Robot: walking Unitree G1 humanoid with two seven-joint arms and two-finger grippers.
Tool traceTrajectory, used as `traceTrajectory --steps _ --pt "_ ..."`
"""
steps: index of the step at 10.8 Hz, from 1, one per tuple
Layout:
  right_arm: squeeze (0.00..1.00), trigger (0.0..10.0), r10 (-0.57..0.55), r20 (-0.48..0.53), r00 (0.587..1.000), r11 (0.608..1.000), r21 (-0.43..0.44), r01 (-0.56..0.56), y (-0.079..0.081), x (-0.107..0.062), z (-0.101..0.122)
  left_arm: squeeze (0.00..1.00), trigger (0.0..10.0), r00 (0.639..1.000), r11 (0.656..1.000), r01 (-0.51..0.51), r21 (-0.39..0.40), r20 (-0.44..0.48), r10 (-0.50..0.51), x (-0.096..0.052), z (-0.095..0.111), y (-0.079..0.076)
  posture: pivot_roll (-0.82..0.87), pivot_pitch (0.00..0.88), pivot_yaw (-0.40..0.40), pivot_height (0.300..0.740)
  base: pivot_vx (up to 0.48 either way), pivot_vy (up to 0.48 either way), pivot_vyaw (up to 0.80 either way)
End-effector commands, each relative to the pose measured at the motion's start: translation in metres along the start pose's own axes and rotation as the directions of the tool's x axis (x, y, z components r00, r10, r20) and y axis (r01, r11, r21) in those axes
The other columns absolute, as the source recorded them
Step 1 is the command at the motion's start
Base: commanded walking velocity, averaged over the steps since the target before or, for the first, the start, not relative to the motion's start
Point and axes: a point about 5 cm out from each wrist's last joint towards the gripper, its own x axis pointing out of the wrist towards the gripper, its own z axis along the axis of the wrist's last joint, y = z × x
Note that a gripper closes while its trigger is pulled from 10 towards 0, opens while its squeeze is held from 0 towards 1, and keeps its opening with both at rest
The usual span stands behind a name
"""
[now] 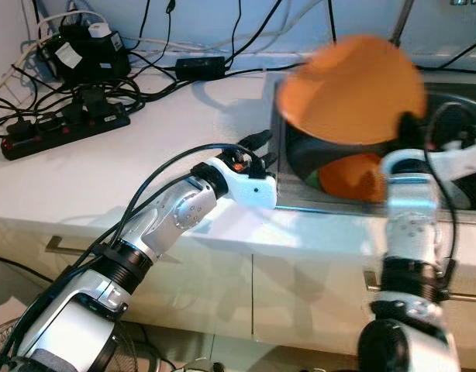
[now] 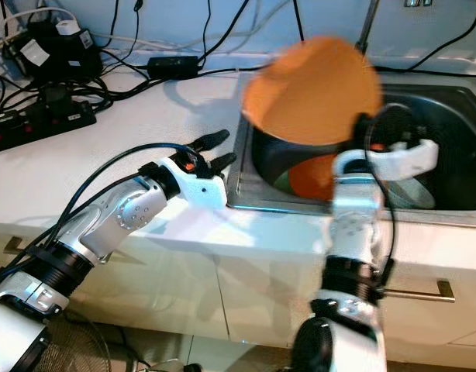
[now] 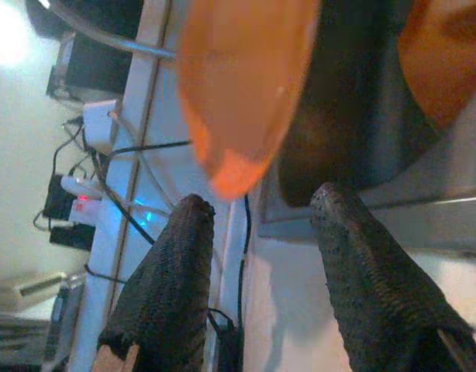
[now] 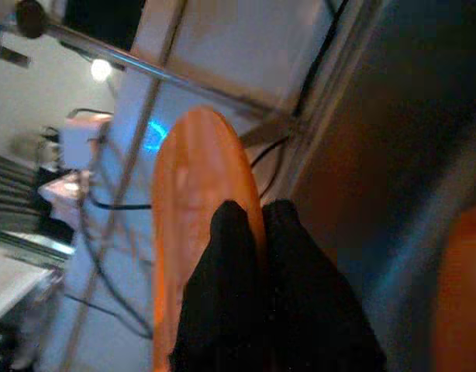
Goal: Kitchen organization
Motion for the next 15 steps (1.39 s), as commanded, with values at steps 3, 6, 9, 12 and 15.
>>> traceTrajectory --steps 3,6,9,12,15 --pt "0.00 10.0 -0.016 -0.001 1.000 0.965 -0.264 0.015 0.000 0.008 -0.005 0.00 10.0 0.987 0.916 -0.154 -0.370 -0.100 0.126 -0.003 -0.010 0.004 0.02 0.006 0.069 0.740 0.000 0.000 0.00" --pt "0.00 10.0 0.000 -0.063 0.998 0.828 -0.560 -0.036 -0.009 0.015 -0.021 0.00 10.0 0.943 0.585 -0.331 -0.740 -0.266 0.198 -0.001 -0.022 0.007 0.02 0.011 0.063 0.740 0.000 0.000 0.00" --pt "0.00 10.0 -0.053 -0.142 0.988 0.744 -0.666 -0.056 -0.023 0.016 -0.038 0.00 10.0 0.945 0.459 -0.328 -0.826 -0.280 0.171 0.000 -0.021 0.009 0.04 0.022 0.055 0.740 0.000 0.000 0.00" --pt "0.15 10.0 -0.039 -0.159 0.987 0.737 -0.671 -0.079 -0.022 0.016 -0.045 0.00 10.0 0.950 0.442 -0.311 -0.842 -0.280 0.136 -0.001 -0.022 0.005 0.04 0.027 0.055 0.740 0.000 0.000 0.00" --pt "0.00 10.0 0.012 -0.139 0.990 0.712 -0.694 -0.106 -0.014 0.016 -0.046 0.00 10.0 0.945 0.439 -0.326 -0.837 -0.295 0.140 -0.003 -0.024 0.004 0.04 0.027 0.056 0.740 0.000 0.000 0.00"
